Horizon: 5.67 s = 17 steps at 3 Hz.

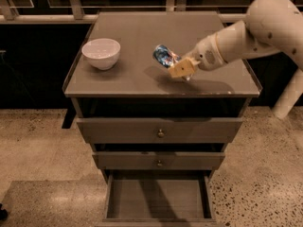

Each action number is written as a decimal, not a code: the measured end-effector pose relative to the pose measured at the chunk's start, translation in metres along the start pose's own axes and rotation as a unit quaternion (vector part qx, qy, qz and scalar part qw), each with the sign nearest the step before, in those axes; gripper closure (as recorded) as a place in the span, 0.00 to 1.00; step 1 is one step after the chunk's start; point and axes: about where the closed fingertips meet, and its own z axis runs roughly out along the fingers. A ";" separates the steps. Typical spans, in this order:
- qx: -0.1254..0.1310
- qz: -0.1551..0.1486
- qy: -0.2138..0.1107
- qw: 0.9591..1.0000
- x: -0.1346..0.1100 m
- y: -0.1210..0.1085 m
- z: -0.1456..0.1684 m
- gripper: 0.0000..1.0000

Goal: Place redbull can into bottom drawer

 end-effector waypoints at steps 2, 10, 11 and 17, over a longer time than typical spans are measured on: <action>0.005 0.070 -0.063 0.996 0.071 0.072 -0.045 1.00; 0.046 0.311 -0.206 0.927 0.365 0.107 0.076 1.00; 0.054 0.368 -0.214 0.903 0.427 0.094 0.117 1.00; 0.064 0.504 -0.215 0.834 0.565 -0.001 0.253 1.00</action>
Offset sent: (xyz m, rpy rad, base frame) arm -0.1648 -0.0704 -0.0495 0.2698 0.0290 -0.2977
